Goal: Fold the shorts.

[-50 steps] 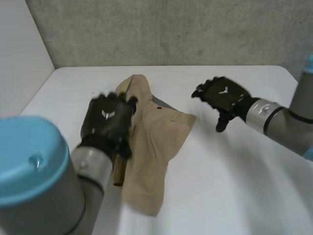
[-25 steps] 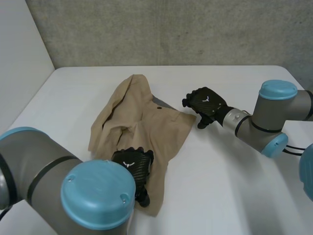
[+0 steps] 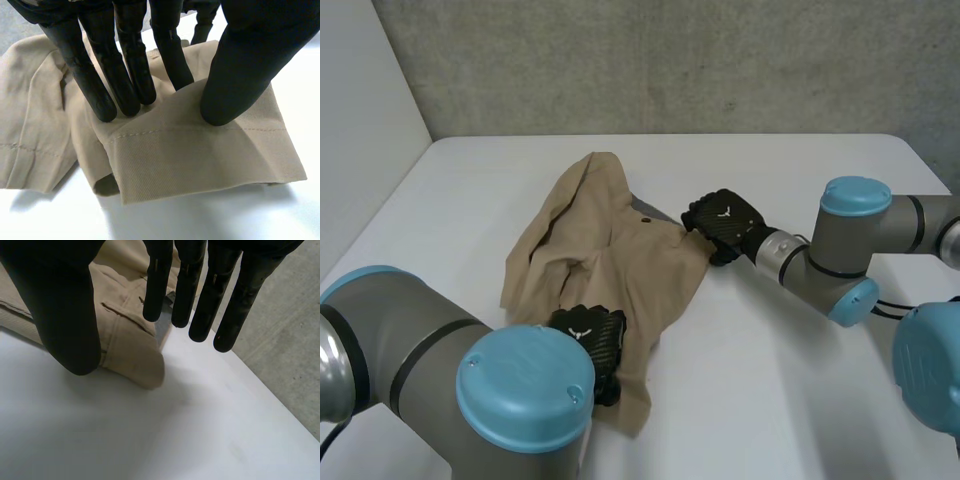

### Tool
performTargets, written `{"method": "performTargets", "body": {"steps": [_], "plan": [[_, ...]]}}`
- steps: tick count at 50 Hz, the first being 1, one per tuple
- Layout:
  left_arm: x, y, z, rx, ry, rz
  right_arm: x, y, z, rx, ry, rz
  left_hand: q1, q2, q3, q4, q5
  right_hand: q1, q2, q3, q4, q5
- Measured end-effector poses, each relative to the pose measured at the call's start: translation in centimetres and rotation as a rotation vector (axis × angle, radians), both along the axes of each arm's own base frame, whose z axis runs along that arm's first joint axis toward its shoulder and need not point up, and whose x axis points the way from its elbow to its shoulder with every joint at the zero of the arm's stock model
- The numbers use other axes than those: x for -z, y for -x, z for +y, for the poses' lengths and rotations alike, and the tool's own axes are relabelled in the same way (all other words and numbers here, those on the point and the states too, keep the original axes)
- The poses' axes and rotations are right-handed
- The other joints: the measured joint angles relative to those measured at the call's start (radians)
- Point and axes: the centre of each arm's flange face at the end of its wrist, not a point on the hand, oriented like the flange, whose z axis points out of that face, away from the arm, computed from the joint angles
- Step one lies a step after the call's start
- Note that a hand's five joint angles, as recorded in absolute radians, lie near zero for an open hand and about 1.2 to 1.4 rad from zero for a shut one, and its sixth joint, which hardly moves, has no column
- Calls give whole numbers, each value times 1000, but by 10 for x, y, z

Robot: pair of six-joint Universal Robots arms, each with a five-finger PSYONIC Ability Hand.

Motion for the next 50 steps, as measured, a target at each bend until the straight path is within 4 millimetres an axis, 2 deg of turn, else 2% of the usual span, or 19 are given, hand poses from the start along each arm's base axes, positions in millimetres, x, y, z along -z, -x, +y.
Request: {"method": "performTargets", "body": {"steps": [9,14,22,25,27,28,32,33,34,39,40,41,50], "plan": [[-2,-6,-6,-25,1,1,2,-4,3,-1,-2,3,96,109,104,107,108,25,31,30,30,29],[-13,-11,-9,-42,19,22,2,-5,0,11,9,3,109,129,123,129,128,126,144,150,151,140],[-39,-25,-20,-98,69,78,2,-8,-3,25,24,1,109,132,123,129,128,363,473,471,480,461],[-49,-33,-29,-135,93,101,0,-9,-2,29,25,1,109,132,123,129,128,366,486,494,505,482],[-49,-33,-29,-135,93,101,0,-9,-2,29,25,1,109,132,123,129,128,366,486,494,505,482],[-59,-40,-37,-168,115,120,-3,-11,0,29,22,0,112,132,123,129,128,366,486,494,506,489],[-68,-47,-46,-205,142,137,-15,-14,5,34,4,-16,114,132,124,129,132,372,486,494,506,495],[-75,-54,-55,-234,163,143,-22,-15,7,41,-20,-32,114,132,124,129,132,372,482,490,500,494],[-80,-60,-61,-256,178,145,-29,-14,11,47,-55,-49,114,132,124,129,132,293,346,365,367,392],[-84,-67,-69,-285,195,143,-35,-13,16,52,-95,-60,114,132,124,129,132,293,346,365,367,392],[-87,-74,-77,-315,208,136,-44,-10,25,57,-162,-64,114,132,124,129,132,26,19,24,25,66],[-87,-76,-79,-324,209,133,-46,-9,27,57,-176,-61,114,132,124,129,132,-22,-31,-39,-38,2],[-78,-82,-82,-333,182,109,-49,-7,31,55,-161,-19,113,125,121,124,128,-61,-71,-86,-90,-55]]}}
